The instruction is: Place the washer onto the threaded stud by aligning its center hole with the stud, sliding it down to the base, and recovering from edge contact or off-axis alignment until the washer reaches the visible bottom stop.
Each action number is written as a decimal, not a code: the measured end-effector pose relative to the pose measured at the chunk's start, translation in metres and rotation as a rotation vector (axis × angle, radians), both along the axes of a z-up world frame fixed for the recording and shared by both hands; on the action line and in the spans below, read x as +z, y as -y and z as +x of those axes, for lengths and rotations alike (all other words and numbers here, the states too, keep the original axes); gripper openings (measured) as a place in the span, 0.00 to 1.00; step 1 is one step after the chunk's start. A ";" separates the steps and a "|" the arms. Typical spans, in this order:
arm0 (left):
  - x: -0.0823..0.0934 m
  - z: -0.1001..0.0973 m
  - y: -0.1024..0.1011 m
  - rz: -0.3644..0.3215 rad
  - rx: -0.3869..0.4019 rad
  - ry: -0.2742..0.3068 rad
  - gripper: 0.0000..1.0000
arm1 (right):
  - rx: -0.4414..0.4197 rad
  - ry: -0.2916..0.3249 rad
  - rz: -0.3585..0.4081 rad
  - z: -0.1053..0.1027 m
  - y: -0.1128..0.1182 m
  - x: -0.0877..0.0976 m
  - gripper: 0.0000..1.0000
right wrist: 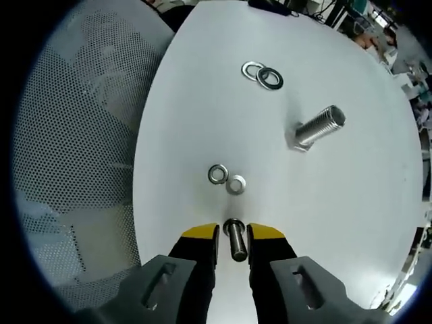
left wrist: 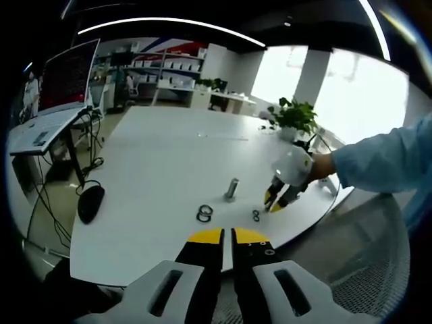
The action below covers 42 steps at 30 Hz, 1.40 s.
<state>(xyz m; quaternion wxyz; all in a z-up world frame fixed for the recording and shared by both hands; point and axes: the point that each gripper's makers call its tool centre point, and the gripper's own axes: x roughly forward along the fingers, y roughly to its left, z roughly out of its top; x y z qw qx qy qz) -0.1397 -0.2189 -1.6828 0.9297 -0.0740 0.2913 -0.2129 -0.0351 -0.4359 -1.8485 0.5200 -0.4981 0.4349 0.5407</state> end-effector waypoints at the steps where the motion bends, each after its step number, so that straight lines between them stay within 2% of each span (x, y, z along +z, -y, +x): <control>1: 0.000 0.000 0.000 0.000 0.000 0.000 0.02 | 0.002 0.001 -0.001 0.000 0.000 0.000 0.18; 3: 0.000 0.000 0.000 -0.001 0.000 0.000 0.02 | 0.017 0.012 -0.004 0.000 0.000 0.000 0.15; 13: 0.000 0.000 0.000 -0.002 0.001 0.003 0.02 | 0.008 -0.005 -0.001 -0.003 0.000 0.000 0.15; 16: 0.000 0.000 0.000 -0.002 0.000 0.002 0.02 | 0.008 -0.006 0.004 -0.003 -0.001 0.001 0.19; 22: 0.000 0.000 0.000 0.000 -0.001 0.000 0.02 | 0.039 0.005 0.043 -0.006 -0.018 0.013 0.22; 26: 0.000 0.000 0.001 0.002 -0.001 -0.002 0.02 | 0.104 -0.020 0.073 -0.014 -0.034 0.020 0.22; 34: -0.001 -0.001 0.000 0.005 0.000 -0.008 0.02 | 0.167 -0.064 0.054 -0.025 -0.044 0.011 0.20; 42: -0.002 -0.001 0.000 0.008 -0.002 -0.012 0.02 | 0.181 -0.060 0.043 -0.023 -0.048 0.002 0.19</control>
